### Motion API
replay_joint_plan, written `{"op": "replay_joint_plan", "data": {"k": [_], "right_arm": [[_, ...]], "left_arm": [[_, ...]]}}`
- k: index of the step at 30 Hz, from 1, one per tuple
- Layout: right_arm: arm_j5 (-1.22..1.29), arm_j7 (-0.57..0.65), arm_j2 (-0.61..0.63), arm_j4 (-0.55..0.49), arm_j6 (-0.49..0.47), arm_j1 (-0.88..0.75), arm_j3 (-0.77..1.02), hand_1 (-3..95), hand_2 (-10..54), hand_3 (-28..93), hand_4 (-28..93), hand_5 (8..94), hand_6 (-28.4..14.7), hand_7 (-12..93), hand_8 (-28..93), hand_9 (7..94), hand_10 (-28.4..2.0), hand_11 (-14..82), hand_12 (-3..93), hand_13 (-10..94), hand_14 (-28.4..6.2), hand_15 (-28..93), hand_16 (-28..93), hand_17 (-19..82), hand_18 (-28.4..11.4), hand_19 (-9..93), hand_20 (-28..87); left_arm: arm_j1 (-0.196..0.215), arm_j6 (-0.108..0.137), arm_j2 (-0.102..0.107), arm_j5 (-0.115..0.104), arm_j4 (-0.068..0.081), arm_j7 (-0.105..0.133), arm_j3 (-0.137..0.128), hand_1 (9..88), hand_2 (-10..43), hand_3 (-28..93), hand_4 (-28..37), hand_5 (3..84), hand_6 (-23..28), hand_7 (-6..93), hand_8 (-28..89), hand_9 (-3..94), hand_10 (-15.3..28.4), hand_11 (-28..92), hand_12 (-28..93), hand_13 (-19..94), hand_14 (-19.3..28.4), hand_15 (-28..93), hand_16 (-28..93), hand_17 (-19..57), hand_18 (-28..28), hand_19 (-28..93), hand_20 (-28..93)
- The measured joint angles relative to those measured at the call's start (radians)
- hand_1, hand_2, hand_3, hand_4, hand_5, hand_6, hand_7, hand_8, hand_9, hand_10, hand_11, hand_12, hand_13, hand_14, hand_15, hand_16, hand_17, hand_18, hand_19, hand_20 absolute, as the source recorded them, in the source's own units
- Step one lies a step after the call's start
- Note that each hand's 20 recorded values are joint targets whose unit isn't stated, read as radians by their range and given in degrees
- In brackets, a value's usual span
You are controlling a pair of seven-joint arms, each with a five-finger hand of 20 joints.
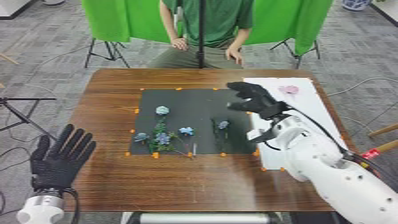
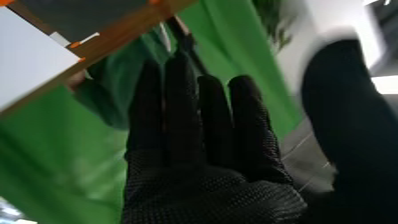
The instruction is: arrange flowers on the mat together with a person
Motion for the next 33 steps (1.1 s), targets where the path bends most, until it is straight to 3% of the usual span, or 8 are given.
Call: {"op": "replay_joint_plan", "data": {"k": [6,12,16,20,27,33], "right_arm": [[0.296,-0.158,-0.021,-0.041,-0.117,-0.172,0.29,24.0,10.5,68,-24,40.5,-1.2,10,-11,39.0,-8.7,3.9,8.1,32,-11.1,10,13,21,-13.9,15,24],[0.576,-0.186,-0.038,-0.065,-0.05,-0.314,0.44,23.2,11.0,68,-24,41.6,-1.3,10,-10,38.5,-8.7,3.8,8.0,32,-11.2,10,13,20,-14.3,14,24],[0.784,-0.219,-0.037,-0.067,0.034,-0.385,0.466,22.4,11.5,69,-24,42.5,-1.3,10,-10,38.8,-9.3,3.8,7.7,32,-9.9,9,11,20,-11.4,8,22],[0.938,-0.262,-0.038,-0.066,0.037,-0.426,0.47,22.1,11.7,69,-24,43.2,-1.3,11,-11,39.1,-9.5,4.0,7.2,31,-9.0,10,7,21,-10.0,3,25],[0.954,-0.265,-0.049,-0.069,0.02,-0.444,0.476,22.0,11.3,70,-24,43.5,-1.3,11,-11,39.2,-9.4,4.0,7.3,30,-8.6,11,5,21,-9.8,3,25],[0.957,-0.268,-0.049,-0.079,0.015,-0.467,0.489,25.5,4.3,71,-23,42.8,-1.3,11,-11,38.8,-9.3,3.8,7.3,30,-7.6,11,5,21,-8.4,1,24]], "left_arm": [[0.001,0.001,-0.001,0.0,0.0,0.0,-0.004,24.1,11.6,70,-28.3,43.7,5.7,9.1,-9,40.2,13.9,15,8,29,15.1,29,-7,-2.8,11.9,25,11],[0.002,0.002,0.0,0.0,-0.001,-0.003,-0.008,24.7,11.5,70,-28.3,44.4,5.0,9.6,-9,40.1,13.9,15,8,29,15.0,29,-7,-2.8,11.8,25,11],[0.001,0.003,0.002,0.002,-0.001,-0.008,-0.009,25.6,11.5,69,-28.3,45.3,4.2,10.2,-10,40.3,14.0,15,8,29,14.7,29,-7,-2.7,11.7,25,11],[0.001,0.003,0.003,0.003,-0.001,-0.012,-0.013,25.7,11.5,69,-28.3,45.2,4.3,10.2,-10,40.3,14.0,15,8,29,14.5,29,-7,-2.5,11.6,25,11],[0.0,0.002,0.008,0.002,-0.004,-0.008,-0.016,25.6,11.5,69,-28.3,44.8,5.1,9.8,-10,40.4,14.0,15,7,29,14.4,29,-7,-2.6,11.6,25,11],[-0.009,0.001,0.013,0.002,-0.008,-0.008,-0.007,25.5,11.5,69,-28.3,44.5,5.3,9.5,-10,40.4,14.1,15,7,29,14.4,29,-7,-2.7,11.7,25,11]]}}
